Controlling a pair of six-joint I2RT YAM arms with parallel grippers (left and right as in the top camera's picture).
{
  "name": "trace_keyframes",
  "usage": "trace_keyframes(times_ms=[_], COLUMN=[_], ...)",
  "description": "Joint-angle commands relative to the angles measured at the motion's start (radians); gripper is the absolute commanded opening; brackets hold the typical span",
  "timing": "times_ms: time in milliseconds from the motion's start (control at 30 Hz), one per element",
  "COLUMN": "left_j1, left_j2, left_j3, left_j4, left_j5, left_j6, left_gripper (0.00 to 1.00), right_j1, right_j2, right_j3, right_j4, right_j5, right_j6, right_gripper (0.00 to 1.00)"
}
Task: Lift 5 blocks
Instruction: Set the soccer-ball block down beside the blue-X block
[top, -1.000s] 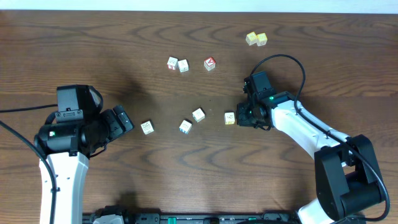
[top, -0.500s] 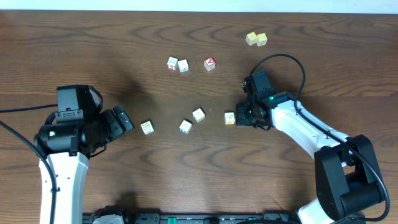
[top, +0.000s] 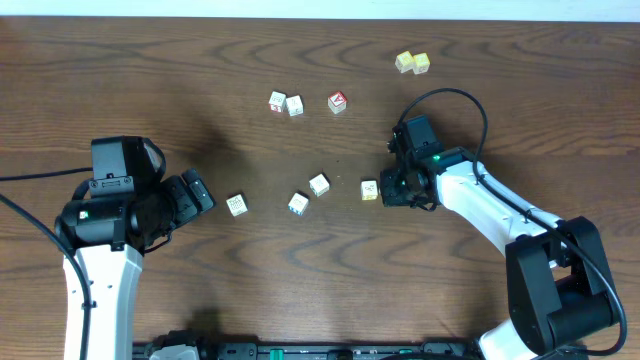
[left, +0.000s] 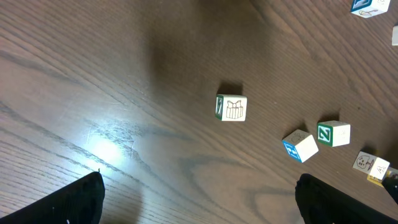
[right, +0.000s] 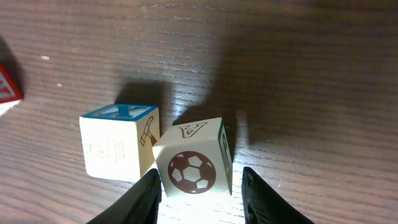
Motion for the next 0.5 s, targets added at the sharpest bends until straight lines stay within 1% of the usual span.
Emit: trace_keyframes(times_ms=[0,300,467], left_j1=[0.004,0.004,0.004], left_j2=[0.004,0.004,0.004], left_j3=[0.011,0.011,0.011], left_j4=[-0.003,-0.007,-0.006], left_j5=[-0.009,-0.009,-0.009], left_j6=[0.009,0.009,0.009], left_gripper=[0.98,0.98,0.98], right_j1=[-0.007,-0.007,-0.007], right_j2=[0.009,0.01,0.022], right_j3=[0.011,0.011,0.011], right_j4=[-0.002,0.024,0.03], right_j5=[0.007,0.015,0.015], right_j6=[-0.078,-0.132,-0.135], right_gripper=[0.38,0.38,0.38])
